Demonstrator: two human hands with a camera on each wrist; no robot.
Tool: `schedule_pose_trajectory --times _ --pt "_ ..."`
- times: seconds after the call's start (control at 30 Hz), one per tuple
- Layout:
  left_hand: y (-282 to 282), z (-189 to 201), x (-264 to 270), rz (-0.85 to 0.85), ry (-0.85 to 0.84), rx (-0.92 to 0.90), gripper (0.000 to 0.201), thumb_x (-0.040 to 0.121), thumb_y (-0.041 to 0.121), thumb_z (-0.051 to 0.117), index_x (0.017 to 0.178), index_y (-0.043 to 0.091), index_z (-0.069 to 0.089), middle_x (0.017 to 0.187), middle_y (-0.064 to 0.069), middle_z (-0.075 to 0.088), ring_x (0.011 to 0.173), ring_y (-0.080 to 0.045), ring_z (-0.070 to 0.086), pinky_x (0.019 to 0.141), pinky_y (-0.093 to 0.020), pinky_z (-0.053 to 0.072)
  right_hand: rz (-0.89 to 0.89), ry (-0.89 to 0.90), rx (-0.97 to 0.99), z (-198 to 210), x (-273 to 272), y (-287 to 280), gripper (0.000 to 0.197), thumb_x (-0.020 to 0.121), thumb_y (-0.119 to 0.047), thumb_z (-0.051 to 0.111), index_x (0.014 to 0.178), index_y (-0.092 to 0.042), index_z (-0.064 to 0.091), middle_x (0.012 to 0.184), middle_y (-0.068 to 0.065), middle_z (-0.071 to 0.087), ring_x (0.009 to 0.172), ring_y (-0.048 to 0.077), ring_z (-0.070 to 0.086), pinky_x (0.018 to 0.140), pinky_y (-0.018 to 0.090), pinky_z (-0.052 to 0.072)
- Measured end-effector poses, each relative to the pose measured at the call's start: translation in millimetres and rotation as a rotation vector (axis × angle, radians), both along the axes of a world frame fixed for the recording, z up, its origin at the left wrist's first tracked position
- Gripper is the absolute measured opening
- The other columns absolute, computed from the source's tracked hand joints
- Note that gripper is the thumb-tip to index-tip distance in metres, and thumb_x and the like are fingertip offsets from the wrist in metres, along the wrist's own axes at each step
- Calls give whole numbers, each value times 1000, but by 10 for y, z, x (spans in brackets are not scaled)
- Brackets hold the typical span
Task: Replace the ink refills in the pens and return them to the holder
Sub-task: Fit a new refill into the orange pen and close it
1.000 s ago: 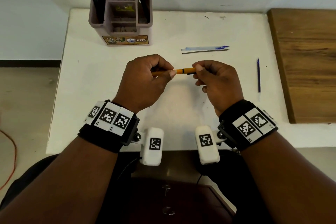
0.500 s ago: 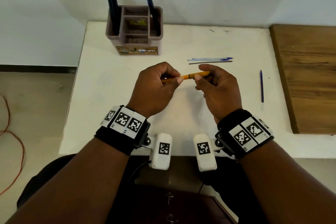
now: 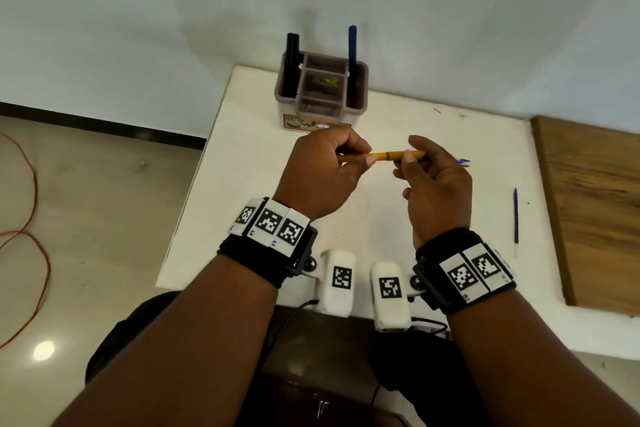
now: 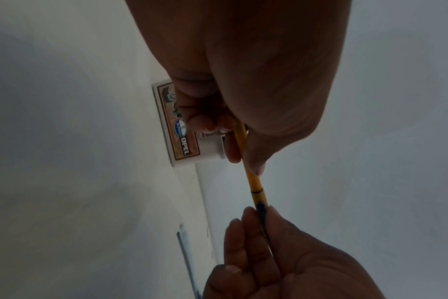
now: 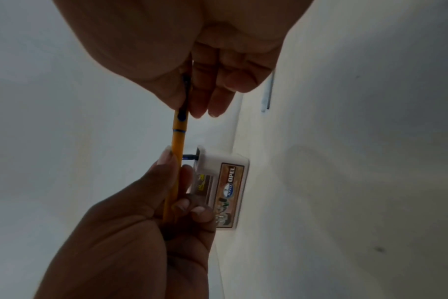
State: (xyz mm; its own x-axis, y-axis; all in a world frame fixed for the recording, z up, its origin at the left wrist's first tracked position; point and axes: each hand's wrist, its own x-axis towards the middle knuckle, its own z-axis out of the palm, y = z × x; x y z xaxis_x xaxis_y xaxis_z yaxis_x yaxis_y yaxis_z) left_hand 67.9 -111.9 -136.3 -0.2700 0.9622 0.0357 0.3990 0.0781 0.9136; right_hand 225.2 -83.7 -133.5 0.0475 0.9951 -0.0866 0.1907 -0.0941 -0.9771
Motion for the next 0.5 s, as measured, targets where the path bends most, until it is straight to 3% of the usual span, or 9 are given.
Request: schedule_pose_trajectory --times 0.1,0.2,0.27,0.33,0.5 --pt "28 91 -177 12 -65 27 11 87 32 75 96 26 73 86 17 68 76 1 61 68 -12 46 -16 -42 82 137 -176 136 23 94 -13 65 110 -28 70 86 1 70 76 11 66 67 28 54" --pt "85 155 -393 136 -162 63 21 84 35 77 103 30 70 89 19 67 75 12 57 67 -4 43 -27 -148 250 333 -397 340 23 90 -18 65 110 -28 70 84 -2 71 78 12 66 81 38 59" --pt "137 157 -491 244 -258 87 30 83 37 78 110 29 66 100 21 66 85 14 57 74 -3 43 -4 -261 380 463 -523 464 27 91 -20 62 117 -24 69 85 -10 68 76 -2 63 84 27 56" --pt "187 149 -570 338 -327 92 35 83 39 78 114 29 66 107 20 65 97 5 59 83 -11 47 40 -364 512 569 -671 582 31 93 -21 59 124 -20 66 91 -12 67 79 -8 60 85 15 51" --pt "285 102 -717 535 -517 92 28 82 40 79 104 25 70 104 11 69 103 -9 64 86 -34 55 104 -496 722 689 -1075 850 37 98 -22 50 133 -16 62 109 -4 68 93 6 61 85 2 39"
